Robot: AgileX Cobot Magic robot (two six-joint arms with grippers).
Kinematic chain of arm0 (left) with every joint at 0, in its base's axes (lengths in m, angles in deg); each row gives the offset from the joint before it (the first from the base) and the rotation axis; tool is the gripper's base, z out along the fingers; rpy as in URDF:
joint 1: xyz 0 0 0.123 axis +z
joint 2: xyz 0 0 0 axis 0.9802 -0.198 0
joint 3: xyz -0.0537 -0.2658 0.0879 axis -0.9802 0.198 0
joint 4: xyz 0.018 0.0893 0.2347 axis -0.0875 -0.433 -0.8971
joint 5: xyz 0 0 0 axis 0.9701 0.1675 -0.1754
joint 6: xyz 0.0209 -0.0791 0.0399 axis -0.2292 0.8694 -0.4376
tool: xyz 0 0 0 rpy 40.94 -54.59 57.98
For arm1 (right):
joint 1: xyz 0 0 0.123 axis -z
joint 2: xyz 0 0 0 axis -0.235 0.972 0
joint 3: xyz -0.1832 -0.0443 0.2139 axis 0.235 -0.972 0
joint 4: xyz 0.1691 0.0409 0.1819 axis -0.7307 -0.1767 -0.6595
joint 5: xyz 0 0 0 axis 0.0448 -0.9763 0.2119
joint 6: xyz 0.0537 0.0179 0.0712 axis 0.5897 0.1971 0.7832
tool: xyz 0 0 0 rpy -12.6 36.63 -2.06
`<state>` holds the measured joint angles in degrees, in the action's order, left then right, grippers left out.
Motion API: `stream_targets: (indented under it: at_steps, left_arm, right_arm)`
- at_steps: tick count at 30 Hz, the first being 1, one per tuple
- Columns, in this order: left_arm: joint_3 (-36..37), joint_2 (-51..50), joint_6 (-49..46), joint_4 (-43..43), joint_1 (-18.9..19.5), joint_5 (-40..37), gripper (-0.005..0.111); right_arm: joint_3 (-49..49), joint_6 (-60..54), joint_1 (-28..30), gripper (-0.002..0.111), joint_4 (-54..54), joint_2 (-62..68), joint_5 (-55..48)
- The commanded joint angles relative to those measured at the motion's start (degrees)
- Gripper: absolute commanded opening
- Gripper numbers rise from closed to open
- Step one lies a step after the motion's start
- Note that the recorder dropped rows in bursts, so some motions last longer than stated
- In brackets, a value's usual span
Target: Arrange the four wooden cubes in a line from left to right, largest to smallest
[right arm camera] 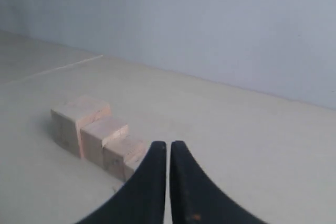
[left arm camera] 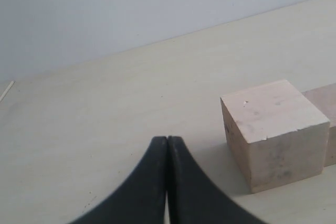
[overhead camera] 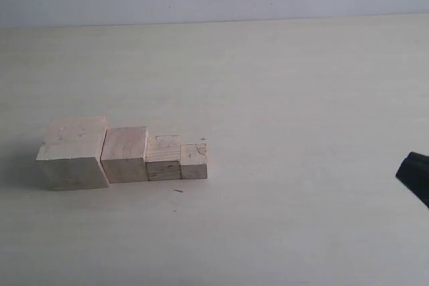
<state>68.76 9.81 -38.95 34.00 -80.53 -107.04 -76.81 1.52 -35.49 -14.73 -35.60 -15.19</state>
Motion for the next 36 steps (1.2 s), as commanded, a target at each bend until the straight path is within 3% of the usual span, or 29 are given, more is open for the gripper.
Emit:
stream_targets:
  at_steps: [1, 6, 14, 36]
  left_arm:
    - [0.19, 0.36, -0.11, 0.58, 0.18, 0.38, 0.000]
    - [0.19, 0.36, -0.11, 0.58, 0.18, 0.38, 0.000]
    - [0.19, 0.36, -0.11, 0.58, 0.18, 0.38, 0.000]
    - [0.19, 0.36, -0.11, 0.58, 0.18, 0.38, 0.000]
  right_arm:
    - [-0.28, 0.95, 11.97, 0.003, -2.15, -5.23, -0.32]
    - [-0.28, 0.84, 29.33, 0.003, -1.64, -5.23, 1.12]
    - [-0.28, 0.84, 40.83, 0.003, -2.02, -5.23, -5.14]
    - [-0.28, 0.84, 42.16, 0.003, -2.81, -5.23, -5.82]
